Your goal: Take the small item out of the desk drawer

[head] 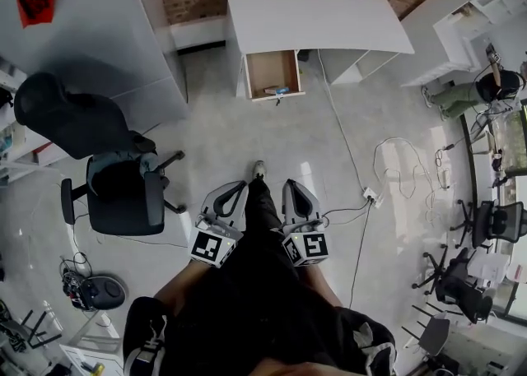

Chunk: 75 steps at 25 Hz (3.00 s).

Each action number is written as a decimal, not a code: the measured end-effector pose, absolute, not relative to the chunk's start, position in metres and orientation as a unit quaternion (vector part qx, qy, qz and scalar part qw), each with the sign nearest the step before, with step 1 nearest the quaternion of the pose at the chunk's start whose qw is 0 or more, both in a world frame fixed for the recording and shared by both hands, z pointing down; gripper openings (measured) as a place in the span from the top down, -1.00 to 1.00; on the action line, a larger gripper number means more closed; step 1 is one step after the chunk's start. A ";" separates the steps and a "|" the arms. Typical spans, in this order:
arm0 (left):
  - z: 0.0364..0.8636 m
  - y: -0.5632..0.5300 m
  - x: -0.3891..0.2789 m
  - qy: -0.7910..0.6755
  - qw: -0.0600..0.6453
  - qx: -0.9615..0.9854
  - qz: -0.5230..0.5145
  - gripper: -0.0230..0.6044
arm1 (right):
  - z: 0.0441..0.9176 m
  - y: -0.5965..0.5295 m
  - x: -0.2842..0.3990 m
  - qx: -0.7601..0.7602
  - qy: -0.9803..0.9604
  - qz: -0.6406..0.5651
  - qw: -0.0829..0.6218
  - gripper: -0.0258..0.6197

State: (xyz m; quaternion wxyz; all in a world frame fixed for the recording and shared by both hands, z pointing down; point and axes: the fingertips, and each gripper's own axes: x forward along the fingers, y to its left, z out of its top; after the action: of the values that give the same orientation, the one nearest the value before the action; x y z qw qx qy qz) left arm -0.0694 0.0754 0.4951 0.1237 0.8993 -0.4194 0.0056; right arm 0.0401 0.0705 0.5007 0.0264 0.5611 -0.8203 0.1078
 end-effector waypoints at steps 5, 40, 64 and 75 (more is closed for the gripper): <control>0.492 -0.005 -0.046 -0.437 0.118 0.892 0.012 0.90 | 0.503 -0.014 0.068 0.546 -0.829 0.114 0.028 0.84; 0.574 -0.408 0.021 -0.450 0.167 0.874 0.080 0.90 | 0.884 -0.401 0.140 0.373 -0.804 0.308 0.346 -0.04; 0.642 -0.473 -0.005 -0.446 0.208 0.866 0.089 0.90 | 1.116 -0.413 0.141 0.319 -0.667 0.460 0.491 -0.32; 0.628 -0.452 -0.004 -0.451 0.195 0.867 0.084 0.90 | 1.101 -0.410 0.138 0.326 -0.674 0.444 0.492 -0.32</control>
State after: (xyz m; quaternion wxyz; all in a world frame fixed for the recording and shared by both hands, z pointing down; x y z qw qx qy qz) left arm -0.0038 -0.4518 0.6279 0.1950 0.8669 -0.4510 0.0843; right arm 0.1379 -0.4099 1.1009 0.4924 0.3262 -0.6736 0.4444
